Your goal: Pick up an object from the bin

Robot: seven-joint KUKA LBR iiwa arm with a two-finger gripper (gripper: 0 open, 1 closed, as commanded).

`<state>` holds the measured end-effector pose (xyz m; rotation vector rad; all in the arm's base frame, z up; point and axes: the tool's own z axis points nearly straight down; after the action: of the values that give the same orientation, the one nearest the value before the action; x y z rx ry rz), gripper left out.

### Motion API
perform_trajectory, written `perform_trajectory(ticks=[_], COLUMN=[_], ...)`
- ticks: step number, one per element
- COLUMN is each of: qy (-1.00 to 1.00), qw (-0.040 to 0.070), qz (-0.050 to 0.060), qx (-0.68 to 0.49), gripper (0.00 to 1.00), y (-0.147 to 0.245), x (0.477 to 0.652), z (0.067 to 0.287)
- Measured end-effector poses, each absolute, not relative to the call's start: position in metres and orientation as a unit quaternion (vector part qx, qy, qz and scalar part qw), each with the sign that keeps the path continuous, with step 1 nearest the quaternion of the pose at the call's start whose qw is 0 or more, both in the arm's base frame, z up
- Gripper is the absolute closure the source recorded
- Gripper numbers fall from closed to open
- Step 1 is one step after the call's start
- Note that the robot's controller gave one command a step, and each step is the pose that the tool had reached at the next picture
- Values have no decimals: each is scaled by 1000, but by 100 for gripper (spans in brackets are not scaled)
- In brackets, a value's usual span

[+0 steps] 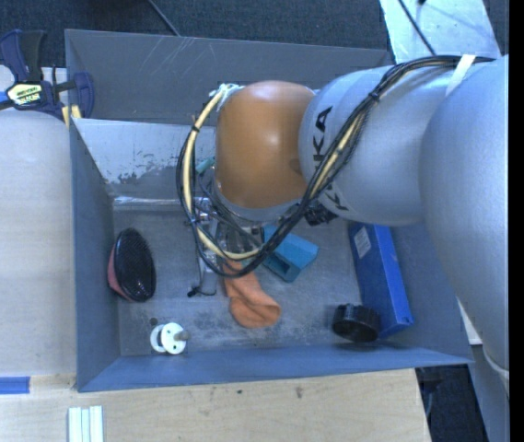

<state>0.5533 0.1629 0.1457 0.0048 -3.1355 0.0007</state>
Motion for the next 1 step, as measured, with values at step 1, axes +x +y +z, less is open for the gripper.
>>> perform_trajectory(ticks=[1], qy=[-1000], qw=[-1], qz=[-1], qx=[0], gripper=[0], y=[162], x=[555], z=[150])
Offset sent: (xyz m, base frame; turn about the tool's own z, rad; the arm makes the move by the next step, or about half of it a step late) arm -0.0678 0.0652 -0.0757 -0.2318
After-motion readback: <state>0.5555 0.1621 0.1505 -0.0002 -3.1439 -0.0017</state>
